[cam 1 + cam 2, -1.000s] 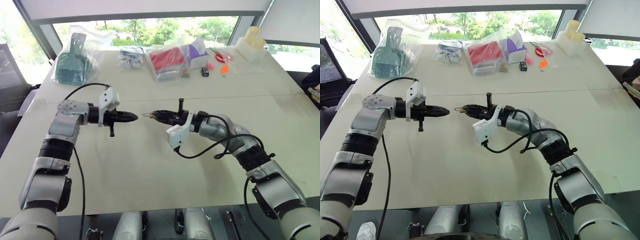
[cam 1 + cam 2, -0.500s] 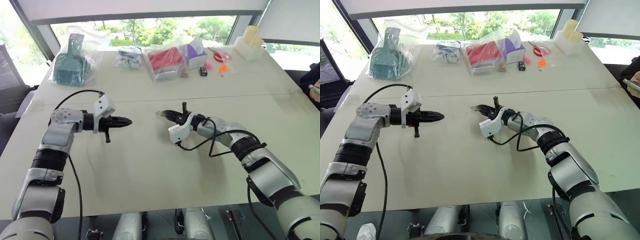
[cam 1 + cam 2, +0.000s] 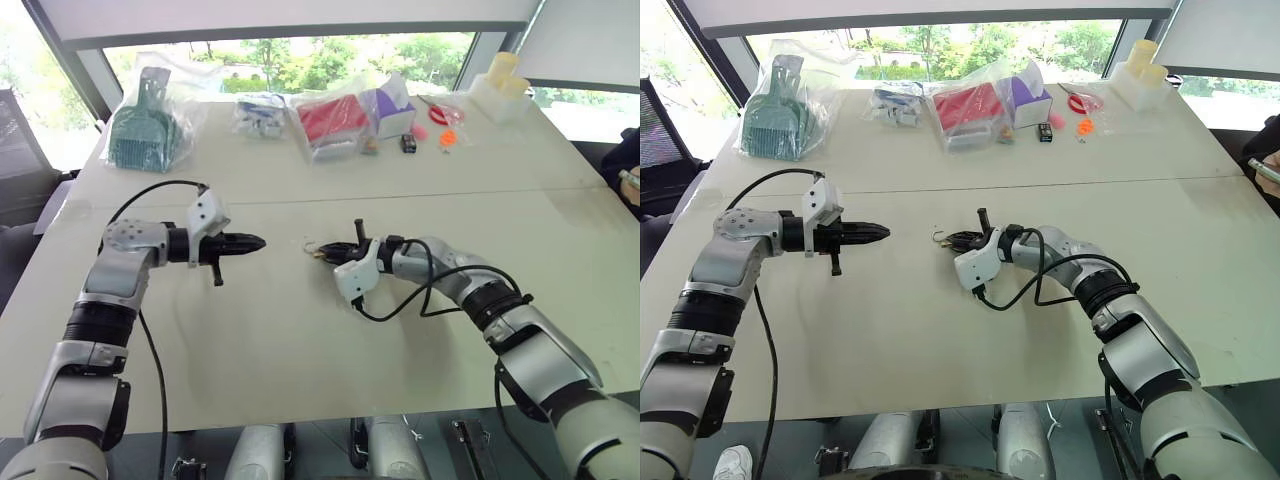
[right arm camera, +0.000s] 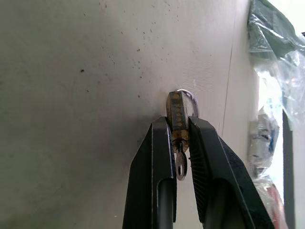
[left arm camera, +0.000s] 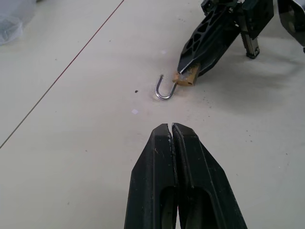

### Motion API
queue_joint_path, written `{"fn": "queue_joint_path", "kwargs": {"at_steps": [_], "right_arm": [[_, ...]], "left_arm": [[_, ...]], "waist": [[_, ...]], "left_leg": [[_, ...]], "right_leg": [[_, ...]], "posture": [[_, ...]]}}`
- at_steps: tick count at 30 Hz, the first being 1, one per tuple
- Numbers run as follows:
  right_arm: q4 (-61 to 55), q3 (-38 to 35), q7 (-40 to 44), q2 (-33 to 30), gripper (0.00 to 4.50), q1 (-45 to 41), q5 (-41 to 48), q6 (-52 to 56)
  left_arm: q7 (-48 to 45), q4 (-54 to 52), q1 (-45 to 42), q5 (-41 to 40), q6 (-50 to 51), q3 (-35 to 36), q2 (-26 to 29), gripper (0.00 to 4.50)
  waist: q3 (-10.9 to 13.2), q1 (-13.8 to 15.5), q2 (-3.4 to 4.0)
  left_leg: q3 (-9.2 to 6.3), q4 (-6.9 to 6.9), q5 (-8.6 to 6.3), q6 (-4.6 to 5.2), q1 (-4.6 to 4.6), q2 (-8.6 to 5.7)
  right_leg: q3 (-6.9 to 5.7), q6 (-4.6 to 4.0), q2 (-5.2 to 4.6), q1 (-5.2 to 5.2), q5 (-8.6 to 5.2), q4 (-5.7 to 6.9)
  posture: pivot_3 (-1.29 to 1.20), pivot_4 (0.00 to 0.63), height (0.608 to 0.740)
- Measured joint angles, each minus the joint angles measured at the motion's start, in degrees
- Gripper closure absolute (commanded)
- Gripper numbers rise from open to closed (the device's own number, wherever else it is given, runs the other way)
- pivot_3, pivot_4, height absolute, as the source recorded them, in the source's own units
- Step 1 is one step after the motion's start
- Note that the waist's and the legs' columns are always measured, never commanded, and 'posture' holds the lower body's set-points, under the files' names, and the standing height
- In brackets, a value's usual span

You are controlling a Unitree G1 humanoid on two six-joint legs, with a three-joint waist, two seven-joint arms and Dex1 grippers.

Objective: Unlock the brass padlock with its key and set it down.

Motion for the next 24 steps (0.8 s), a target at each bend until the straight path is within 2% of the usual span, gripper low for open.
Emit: {"fn": "queue_joint_path", "kwargs": {"at_steps": [6,7,13,15,19,24], "right_arm": [[-2.2,-3.1,3.9,0.3,0.27,0.1,4.6,3.7],[-2.8,-3.7,5.1,0.3,0.05,0.2,5.7,4.7],[-14.0,-8.7,21.8,-2.8,0.05,6.7,19.5,18.3],[-22.2,-11.0,29.9,-6.6,0.05,10.8,25.9,28.1],[-31.5,-14.4,37.5,-11.3,0.05,16.0,33.1,42.7],[-41.3,-19.2,40.3,-12.2,0.05,18.9,41.6,58.3]], "left_arm": [[0.2,0.8,-0.8,0.0,-0.4,0.0,-0.4,4.5],[0.2,0.8,-0.8,0.0,-0.3,0.0,-0.4,4.5],[-0.1,-2.8,0.4,-1.4,2.4,0.3,0.3,4.5],[-0.5,-6.3,2.4,-2.8,5.2,0.8,1.6,4.5],[0.3,-10.0,5.0,-4.6,8.6,2.8,3.0,4.5],[1.6,-16.2,7.2,-7.0,11.9,4.6,4.9,4.5]], "waist": [[0.0,0.1,0.0],[0.0,0.1,0.01],[0.0,0.3,0.0],[0.0,0.3,0.01],[0.0,0.3,0.02],[0.0,0.1,0.02]], "left_leg": [[0.03,0.0,0.0,0.0,0.01,0.0],[0.03,0.01,0.0,0.0,0.02,0.0],[0.02,0.01,-0.04,0.06,0.0,0.0],[0.01,0.01,-0.06,0.1,0.0,0.0],[-0.03,0.02,-0.08,0.12,0.01,0.02],[-0.02,0.02,-0.07,0.1,0.06,0.05]], "right_leg": [[0.02,0.0,-0.01,0.0,0.0,0.02],[0.02,0.0,-0.01,0.0,0.0,0.02],[0.02,0.01,-0.02,0.05,0.01,-0.03],[0.02,0.01,-0.03,0.05,0.01,-0.1],[0.02,0.01,-0.02,0.05,0.01,-0.08],[0.03,0.0,-0.02,0.02,0.01,0.02]], "posture": [[0.0,0.15,0.74],[0.0,0.15,0.74],[0.0,0.15,0.74],[0.0,0.15,0.74],[0.0,0.15,0.74],[0.0,0.15,0.74]]}}
